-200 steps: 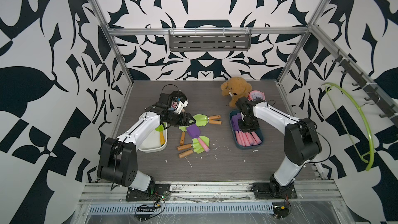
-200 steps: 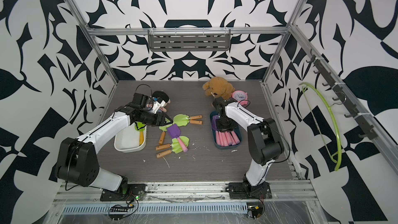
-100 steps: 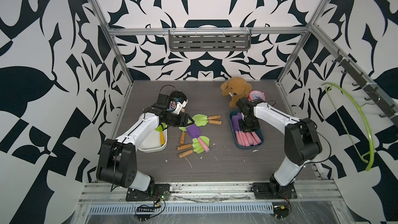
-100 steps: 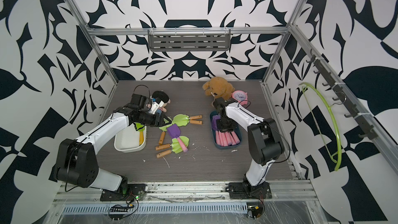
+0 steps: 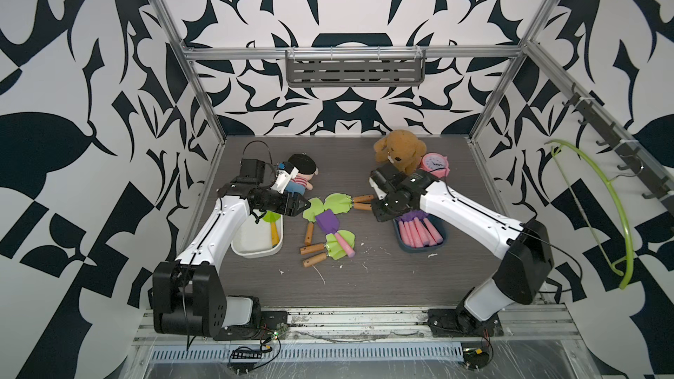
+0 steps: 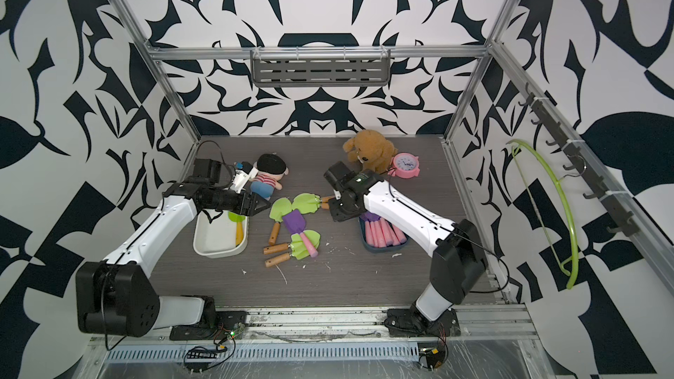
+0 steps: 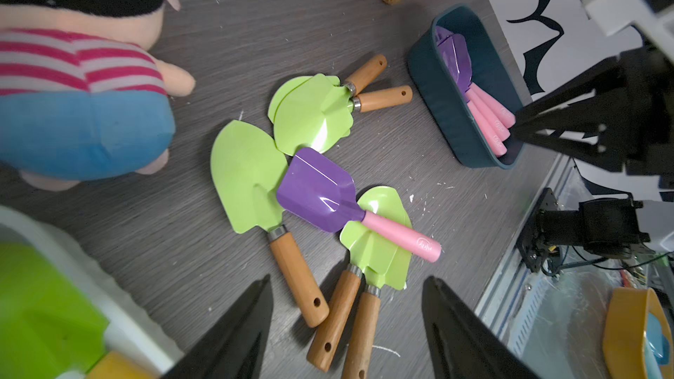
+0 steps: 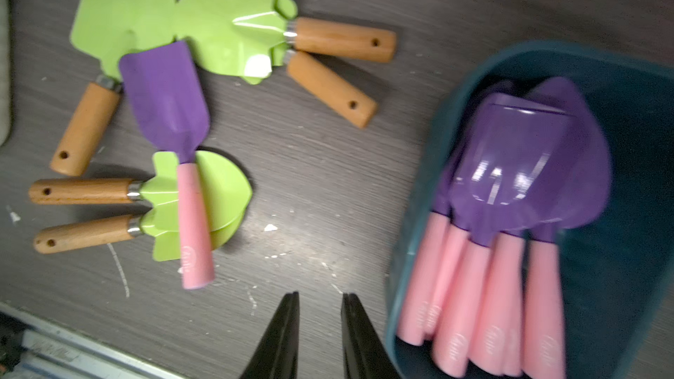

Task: Sort the small shovels by color and place them into the storage box
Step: Place the shovel in the storage box, then pick up the shovel from the center of the board.

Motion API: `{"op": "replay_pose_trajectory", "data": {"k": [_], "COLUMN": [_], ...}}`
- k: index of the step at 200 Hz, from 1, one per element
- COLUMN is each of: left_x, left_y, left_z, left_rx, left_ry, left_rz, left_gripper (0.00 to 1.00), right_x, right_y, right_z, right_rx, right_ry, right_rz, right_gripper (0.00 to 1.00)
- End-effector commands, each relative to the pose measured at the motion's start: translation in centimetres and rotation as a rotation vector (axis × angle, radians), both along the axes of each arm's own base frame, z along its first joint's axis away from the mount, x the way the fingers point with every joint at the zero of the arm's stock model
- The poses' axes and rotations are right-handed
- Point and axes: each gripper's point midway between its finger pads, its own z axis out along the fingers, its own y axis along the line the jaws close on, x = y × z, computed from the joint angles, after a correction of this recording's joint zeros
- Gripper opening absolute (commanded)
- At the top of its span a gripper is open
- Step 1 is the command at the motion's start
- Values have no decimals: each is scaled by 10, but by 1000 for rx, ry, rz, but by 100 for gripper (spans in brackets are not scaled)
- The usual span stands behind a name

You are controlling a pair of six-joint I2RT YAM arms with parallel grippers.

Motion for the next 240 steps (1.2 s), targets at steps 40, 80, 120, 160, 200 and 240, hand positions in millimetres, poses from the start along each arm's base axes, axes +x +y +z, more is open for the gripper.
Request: {"op": "replay_pose_trajectory", "data": {"k": [40,80,120,160,200,240], "left_x": [-22,-22,-21,-22,-22,-23], "left_y": [13,16,16,16,17,16], "left_z": [11,15,17,18,18,17], "left_rx": [-50,-75,-91,-100,-105,-111], "left_ry": [-38,-44,-43,-44,-43,-40], "left_rz": [-11,8,20,23,29,28], "left_gripper": [73,73,73,73,73,73], "right_x": [-29,-36,-33,-24,-19,-16], "right_y": [96,109,113,109,111,111], "right_z": [-35,-62,-77,-82,-90,-100], "right_rx": [52,3,-23,-74,-97,-114], "right_ry": [115,163,179,147,142,150], "right_rz": [126,151,165,162,164,163], "right_gripper": [26,26,27,27,27,27]}}
